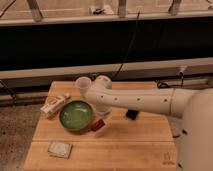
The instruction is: Place the pepper in the ceramic bowl
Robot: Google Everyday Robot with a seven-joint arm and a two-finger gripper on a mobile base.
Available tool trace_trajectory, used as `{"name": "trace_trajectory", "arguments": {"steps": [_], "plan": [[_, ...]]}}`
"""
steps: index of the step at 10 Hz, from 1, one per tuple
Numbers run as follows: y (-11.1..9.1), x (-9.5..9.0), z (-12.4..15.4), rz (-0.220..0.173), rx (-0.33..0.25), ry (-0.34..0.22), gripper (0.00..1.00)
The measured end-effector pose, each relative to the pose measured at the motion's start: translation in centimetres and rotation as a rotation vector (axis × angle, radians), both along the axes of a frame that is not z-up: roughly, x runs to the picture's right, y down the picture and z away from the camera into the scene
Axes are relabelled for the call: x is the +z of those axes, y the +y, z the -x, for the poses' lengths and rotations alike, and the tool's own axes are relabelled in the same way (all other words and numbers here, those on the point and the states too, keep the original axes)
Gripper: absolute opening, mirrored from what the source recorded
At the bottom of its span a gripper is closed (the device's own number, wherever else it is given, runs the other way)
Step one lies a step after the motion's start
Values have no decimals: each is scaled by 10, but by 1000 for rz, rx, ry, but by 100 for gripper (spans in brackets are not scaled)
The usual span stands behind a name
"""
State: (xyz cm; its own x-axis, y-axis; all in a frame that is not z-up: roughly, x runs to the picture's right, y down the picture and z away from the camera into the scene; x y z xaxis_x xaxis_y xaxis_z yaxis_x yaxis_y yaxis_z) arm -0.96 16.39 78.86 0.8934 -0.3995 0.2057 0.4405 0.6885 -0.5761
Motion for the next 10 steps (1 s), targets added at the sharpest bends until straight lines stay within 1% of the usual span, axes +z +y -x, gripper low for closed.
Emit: {"name": "trace_trajectory", "arguments": {"steps": [3,5,7,10], "plan": [[-13,5,28,-11,-41,-4,2],[-19,10,41,-17,-65,-5,2],[-23,13,63,-14,-89,-18,2],[-31,18,70,-19,-103,-26,2]]}}
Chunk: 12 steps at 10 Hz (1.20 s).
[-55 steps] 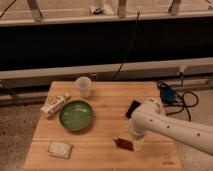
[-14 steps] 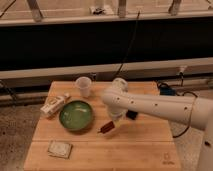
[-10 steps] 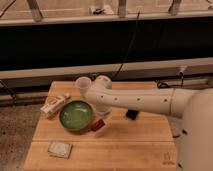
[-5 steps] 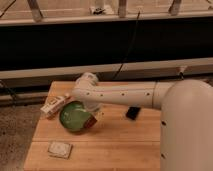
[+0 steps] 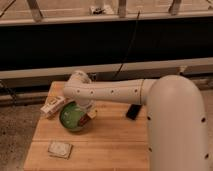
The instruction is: Place the pepper in the ceramic bowl
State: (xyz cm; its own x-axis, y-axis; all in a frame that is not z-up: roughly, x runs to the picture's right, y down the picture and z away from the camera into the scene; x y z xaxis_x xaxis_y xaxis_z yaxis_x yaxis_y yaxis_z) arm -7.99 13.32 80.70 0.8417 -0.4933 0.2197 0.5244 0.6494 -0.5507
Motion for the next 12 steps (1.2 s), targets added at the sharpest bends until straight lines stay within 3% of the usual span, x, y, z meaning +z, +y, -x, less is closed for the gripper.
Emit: {"name": "trace_trajectory", "arguments": {"steps": [6,12], "plan": [[-7,3,15,-4,-22,-8,5],[-13,4,19,-11,-31,-11,67]]}}
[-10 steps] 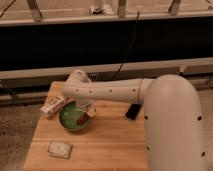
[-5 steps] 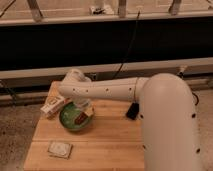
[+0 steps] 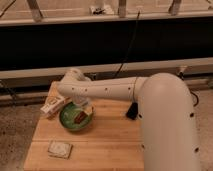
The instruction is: Place the pepper in the ceramic bowl
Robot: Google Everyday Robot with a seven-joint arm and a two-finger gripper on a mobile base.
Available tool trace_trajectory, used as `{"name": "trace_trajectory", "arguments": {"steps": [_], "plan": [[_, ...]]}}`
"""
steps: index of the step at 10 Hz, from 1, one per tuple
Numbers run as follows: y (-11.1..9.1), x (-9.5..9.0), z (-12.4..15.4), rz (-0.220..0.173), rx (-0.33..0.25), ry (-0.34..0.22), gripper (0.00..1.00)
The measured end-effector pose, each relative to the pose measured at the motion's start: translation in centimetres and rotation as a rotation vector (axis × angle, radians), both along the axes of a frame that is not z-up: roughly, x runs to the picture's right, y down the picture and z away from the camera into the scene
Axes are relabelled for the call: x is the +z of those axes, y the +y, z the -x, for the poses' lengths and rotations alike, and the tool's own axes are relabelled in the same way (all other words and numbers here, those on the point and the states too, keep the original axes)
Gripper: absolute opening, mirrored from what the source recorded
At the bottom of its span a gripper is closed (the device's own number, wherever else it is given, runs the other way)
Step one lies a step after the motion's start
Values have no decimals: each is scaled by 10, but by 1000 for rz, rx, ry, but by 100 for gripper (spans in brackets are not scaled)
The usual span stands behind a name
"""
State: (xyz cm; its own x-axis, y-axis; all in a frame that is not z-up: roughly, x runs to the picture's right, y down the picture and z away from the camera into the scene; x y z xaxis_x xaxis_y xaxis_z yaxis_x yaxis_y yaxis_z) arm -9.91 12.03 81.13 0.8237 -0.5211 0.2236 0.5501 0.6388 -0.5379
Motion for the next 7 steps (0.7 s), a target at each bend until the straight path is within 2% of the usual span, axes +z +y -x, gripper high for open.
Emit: {"name": "trace_trajectory", "arguments": {"steps": [1,2,7], "plan": [[-1,1,0,-1,-1,0,77],[-2,1,-1,-2,-1,1,80],[-4,3,1,-4,-4,-2,80]]}}
